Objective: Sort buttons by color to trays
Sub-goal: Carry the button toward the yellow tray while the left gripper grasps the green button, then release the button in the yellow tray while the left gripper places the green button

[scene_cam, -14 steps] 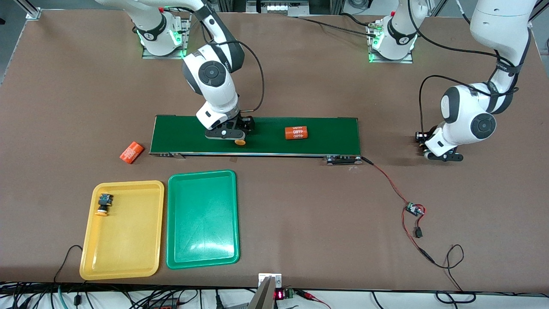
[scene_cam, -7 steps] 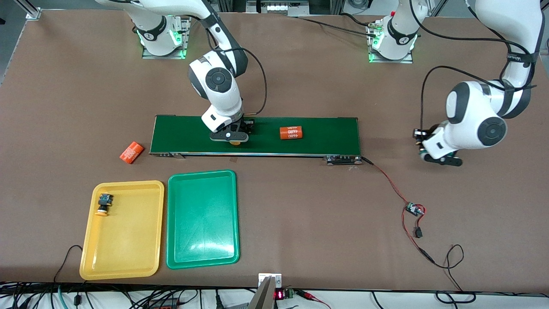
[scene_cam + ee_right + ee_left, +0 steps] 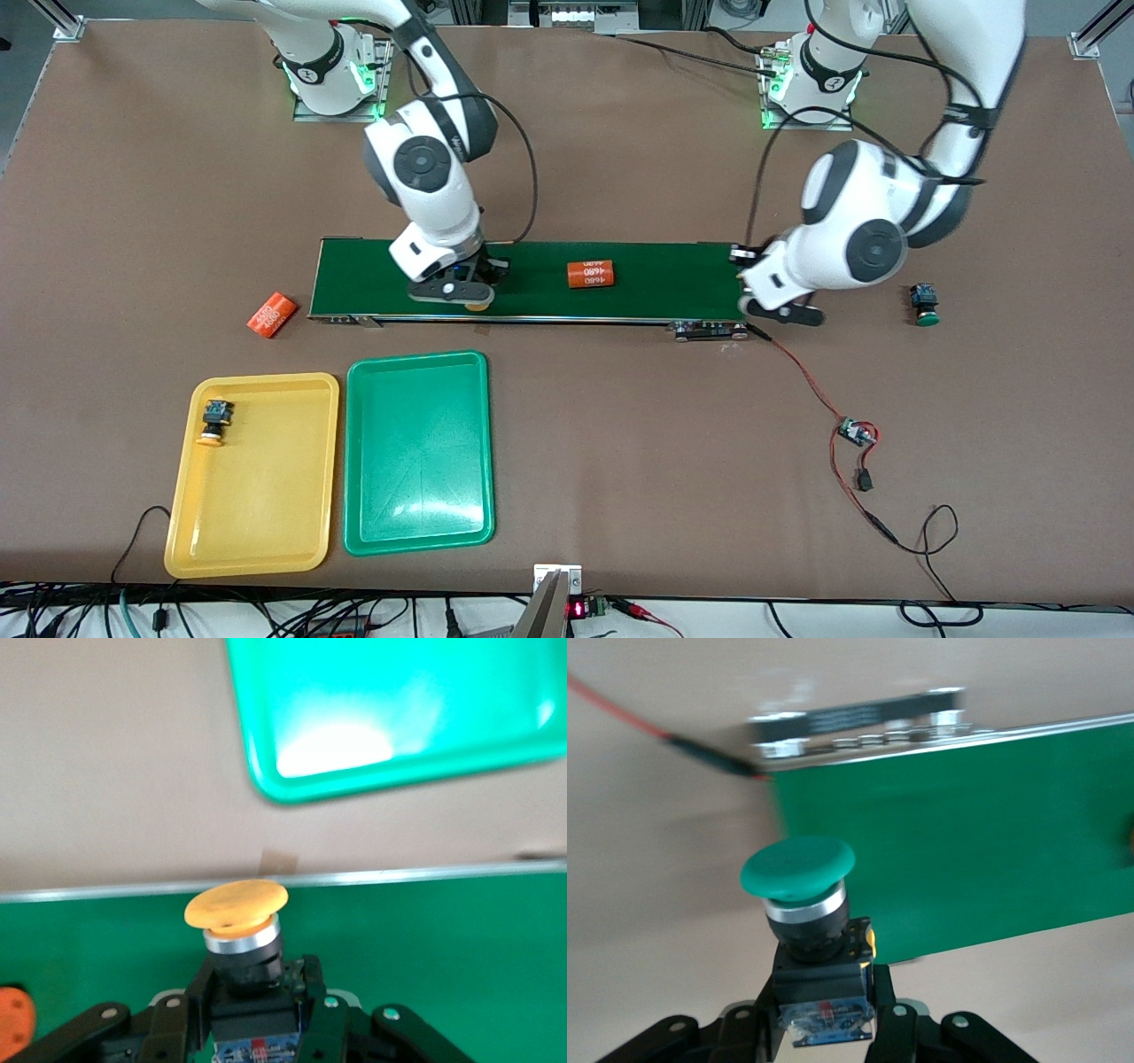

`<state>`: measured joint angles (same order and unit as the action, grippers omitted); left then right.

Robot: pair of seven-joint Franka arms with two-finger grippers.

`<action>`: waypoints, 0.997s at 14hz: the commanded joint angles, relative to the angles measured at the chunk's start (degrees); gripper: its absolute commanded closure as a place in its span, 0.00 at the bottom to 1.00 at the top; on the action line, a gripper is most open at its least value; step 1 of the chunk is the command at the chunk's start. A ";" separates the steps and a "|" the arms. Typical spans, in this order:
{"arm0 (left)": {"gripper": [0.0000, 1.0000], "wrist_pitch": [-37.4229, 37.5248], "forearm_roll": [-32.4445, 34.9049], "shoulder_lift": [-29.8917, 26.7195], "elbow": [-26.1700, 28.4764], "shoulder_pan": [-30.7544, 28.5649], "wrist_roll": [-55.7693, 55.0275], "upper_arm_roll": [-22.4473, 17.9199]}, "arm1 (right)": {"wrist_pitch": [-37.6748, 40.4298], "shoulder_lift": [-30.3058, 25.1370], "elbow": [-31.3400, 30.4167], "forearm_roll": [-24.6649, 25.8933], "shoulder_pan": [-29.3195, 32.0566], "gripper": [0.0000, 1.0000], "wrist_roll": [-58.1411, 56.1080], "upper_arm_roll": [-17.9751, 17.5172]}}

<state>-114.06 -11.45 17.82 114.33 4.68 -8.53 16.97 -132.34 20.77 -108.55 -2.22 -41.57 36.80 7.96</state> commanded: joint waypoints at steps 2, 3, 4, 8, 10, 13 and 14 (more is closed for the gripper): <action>0.71 -8.70 -1.81 5.02 -0.07 1.65 -4.63 4.90 | 7.97 -0.12 9.48 -0.41 7.62 0.88 -9.27 -0.49; 0.71 -10.90 -1.99 6.17 -0.07 2.26 -6.74 5.87 | 7.97 -0.03 10.11 -0.42 10.78 0.88 -11.82 -0.49; 0.71 -13.27 -1.91 7.05 0.01 3.23 -8.59 6.06 | 7.80 0.76 10.81 -0.76 13.86 0.88 -14.80 -0.49; 0.12 -15.23 -1.99 7.67 -0.16 3.76 -9.49 6.24 | 7.53 5.50 13.80 -0.68 21.26 0.88 -24.57 -0.49; 0.00 -13.92 -2.08 4.70 -0.25 3.41 -9.49 6.85 | 7.09 7.43 14.07 0.02 22.59 0.88 -25.73 -0.40; 0.00 -4.71 -2.08 -1.18 -1.47 1.66 -9.14 6.76 | 3.07 11.83 15.56 0.11 24.78 0.87 -27.39 -0.31; 0.00 -0.42 -1.47 -3.12 -2.44 0.43 -9.05 6.59 | 1.05 13.06 15.56 0.37 25.48 0.87 -28.18 -0.23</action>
<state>-121.40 -12.33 20.59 112.03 7.54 -17.71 23.28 -129.18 30.71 -95.40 -2.15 -17.92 10.69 8.40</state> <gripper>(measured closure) 0.079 0.586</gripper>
